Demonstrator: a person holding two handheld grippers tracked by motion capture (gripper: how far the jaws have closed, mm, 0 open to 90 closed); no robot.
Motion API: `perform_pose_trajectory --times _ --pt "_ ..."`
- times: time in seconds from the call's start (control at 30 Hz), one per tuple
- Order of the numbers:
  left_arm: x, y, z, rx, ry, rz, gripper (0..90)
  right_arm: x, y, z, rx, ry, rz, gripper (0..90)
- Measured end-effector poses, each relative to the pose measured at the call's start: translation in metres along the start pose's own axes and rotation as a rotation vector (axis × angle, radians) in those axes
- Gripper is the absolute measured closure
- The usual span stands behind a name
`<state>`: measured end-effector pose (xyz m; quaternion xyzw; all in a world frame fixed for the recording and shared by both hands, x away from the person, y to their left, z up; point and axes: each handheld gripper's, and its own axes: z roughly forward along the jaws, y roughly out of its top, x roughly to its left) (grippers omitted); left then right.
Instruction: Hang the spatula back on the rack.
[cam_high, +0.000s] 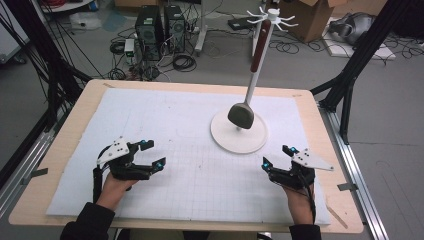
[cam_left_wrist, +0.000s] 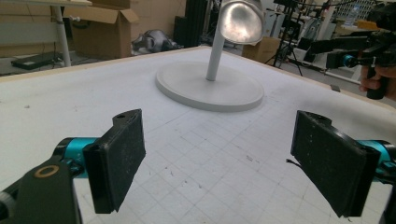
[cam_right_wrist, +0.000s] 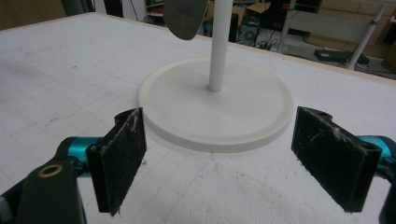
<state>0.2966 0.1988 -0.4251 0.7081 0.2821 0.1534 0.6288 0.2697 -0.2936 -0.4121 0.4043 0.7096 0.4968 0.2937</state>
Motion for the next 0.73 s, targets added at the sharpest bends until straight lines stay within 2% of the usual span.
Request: perform_pose_trajectory --times 0.37,0.73 --pt "0.0002 -0.0024 -0.0040 -0.004 0.010 -0.006 18.1 0.0047 -0.0029 0.0018 0.010 0.003 0.000 16.8" --pt "0.0032 -0.0038 -0.0020 -0.002 0.021 -0.012 18.4 0.0020 -0.0042 0.0002 0.013 -0.002 0.000 16.9"
